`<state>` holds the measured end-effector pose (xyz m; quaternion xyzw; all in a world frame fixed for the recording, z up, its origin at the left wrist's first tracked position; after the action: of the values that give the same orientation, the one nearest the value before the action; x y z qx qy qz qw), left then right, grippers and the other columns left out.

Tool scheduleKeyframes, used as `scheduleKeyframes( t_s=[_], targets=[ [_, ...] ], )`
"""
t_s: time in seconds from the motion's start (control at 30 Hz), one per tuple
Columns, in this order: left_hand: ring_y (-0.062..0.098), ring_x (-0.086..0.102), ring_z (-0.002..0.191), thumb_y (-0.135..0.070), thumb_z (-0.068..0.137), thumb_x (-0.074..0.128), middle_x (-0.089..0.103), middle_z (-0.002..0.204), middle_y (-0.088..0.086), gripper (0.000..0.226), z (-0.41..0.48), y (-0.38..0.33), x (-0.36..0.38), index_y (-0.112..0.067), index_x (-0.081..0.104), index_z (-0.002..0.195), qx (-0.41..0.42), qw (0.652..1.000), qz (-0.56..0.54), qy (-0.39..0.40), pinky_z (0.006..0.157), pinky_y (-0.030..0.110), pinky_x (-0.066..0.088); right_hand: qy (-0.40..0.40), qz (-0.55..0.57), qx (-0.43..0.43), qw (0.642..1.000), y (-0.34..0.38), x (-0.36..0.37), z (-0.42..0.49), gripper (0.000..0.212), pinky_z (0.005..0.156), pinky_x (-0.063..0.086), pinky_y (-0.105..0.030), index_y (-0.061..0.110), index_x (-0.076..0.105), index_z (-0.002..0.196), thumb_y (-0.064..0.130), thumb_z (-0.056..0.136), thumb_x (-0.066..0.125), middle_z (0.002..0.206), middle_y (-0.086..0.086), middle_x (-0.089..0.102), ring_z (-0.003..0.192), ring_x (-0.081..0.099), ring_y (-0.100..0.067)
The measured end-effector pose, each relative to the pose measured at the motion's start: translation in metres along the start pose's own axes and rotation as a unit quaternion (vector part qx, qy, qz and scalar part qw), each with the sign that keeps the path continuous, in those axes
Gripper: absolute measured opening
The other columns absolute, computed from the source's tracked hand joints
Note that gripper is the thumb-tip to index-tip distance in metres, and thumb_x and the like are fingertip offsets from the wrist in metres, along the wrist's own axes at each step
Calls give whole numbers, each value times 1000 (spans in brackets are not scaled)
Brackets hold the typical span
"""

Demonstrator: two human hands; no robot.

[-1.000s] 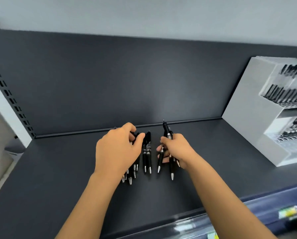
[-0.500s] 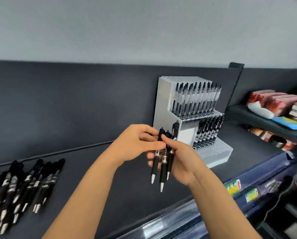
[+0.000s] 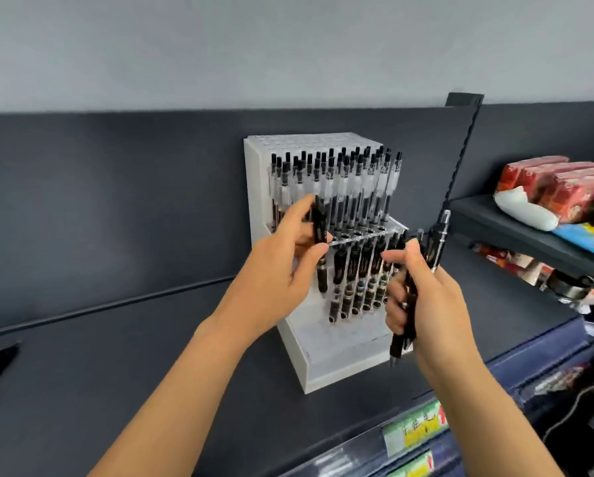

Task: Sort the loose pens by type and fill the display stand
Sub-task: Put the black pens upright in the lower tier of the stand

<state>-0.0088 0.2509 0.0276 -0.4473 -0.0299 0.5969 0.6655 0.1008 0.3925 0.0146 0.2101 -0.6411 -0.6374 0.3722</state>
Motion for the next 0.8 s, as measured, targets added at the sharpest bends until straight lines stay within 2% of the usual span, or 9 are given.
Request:
scheduleKeyframes(
  t_s=[0.1,0.23,0.33,0.37,0.43,0.5,0.6,0.67,0.8],
  targets=[
    [10,65,93,-20,98,50,65,109,-10,59,-10,0,5,-29,21,149,11,998,27,48,89,32,51,4,27,-8,1000,-3,2,7,39,41,25,-27,10,62,101,45,96,46,59,0,34,45,27,-15],
    [7,63,99,-21,99,49,66,110,-8,52,-19,7,9,-44,24,138,14,999,17,38,90,34,51,11,59,-17,998,-7,4,11,37,42,28,-26,10,59,100,44,96,46,60,-1,38,43,30,-16],
    [18,64,93,-23,99,47,65,104,2,48,-22,12,16,-42,22,136,-6,997,50,65,86,44,52,17,109,-6,994,-12,5,13,45,42,28,-27,10,48,95,55,90,44,61,-1,40,43,30,-17],
    [19,63,94,-23,99,47,64,107,3,48,-23,12,21,-39,22,137,-7,994,70,83,86,44,52,15,120,-3,993,-13,5,12,49,42,29,-27,11,44,94,60,87,43,62,-1,41,43,30,-17],
    [10,59,101,-23,100,46,60,117,-1,48,-25,13,28,-30,26,142,1,990,105,94,89,27,49,2,126,-11,992,-15,4,11,48,42,30,-28,12,39,94,60,88,39,63,-1,42,43,30,-17],
    [5,57,102,-23,100,46,59,119,-3,49,-24,13,31,-24,27,144,-7,991,113,76,87,15,43,-23,123,-30,992,-15,4,8,33,43,31,-28,13,41,97,46,99,36,65,-1,45,44,33,-17],
    [14,63,81,-19,97,48,62,93,0,48,-25,14,37,-23,27,140,-26,992,110,53,74,37,54,-63,61,-74,993,-12,5,1,11,45,33,-28,15,47,94,18,101,39,68,1,49,48,36,-17],
    [15,61,71,-15,94,50,57,79,-1,46,-24,12,42,-20,31,136,-43,991,120,34,64,41,53,-78,29,-90,992,-10,7,-4,14,48,36,-26,16,52,95,7,98,42,67,2,49,50,37,-16],
    [19,45,53,-16,94,50,41,62,-5,21,-20,1,48,-14,45,115,-48,988,148,-20,51,43,46,-85,16,-85,993,-13,9,-13,19,60,38,-31,19,62,102,20,101,43,76,-3,54,59,41,-16]
  ],
)
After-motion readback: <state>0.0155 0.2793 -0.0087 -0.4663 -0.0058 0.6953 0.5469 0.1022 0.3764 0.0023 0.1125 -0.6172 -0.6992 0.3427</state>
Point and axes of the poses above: each hand's wrist, its own z-axis towards the middle knuckle, its own x-axis out of the palm, y = z × x, the point moved 1 cm from there along z, towards the middle knuckle
